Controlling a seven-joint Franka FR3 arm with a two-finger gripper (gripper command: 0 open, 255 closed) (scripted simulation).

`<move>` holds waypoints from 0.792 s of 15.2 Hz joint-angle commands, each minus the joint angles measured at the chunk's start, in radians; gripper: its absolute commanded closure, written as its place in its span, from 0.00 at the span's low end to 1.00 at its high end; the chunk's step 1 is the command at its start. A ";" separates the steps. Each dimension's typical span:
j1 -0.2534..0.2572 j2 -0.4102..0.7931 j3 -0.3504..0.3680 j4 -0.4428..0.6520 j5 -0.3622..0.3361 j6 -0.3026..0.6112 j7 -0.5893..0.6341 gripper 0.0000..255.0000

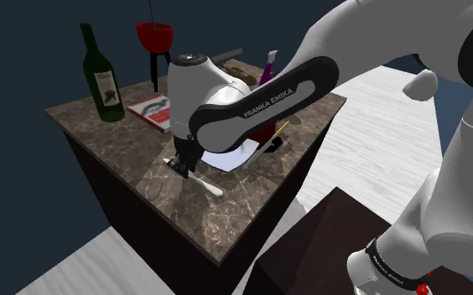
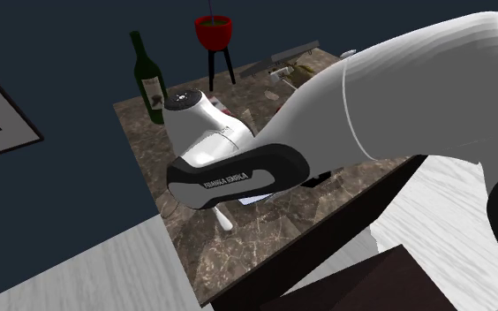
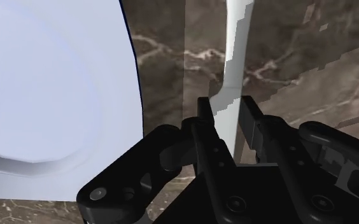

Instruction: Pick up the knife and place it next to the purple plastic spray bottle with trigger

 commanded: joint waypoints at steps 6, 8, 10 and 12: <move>-0.008 -0.047 0.008 0.030 0.032 -0.079 -0.026 1.00; -0.010 -0.060 0.011 0.042 0.040 -0.103 -0.032 1.00; -0.011 -0.072 0.012 0.055 0.048 -0.127 -0.039 1.00; -0.012 -0.084 0.014 0.068 0.055 -0.150 -0.045 1.00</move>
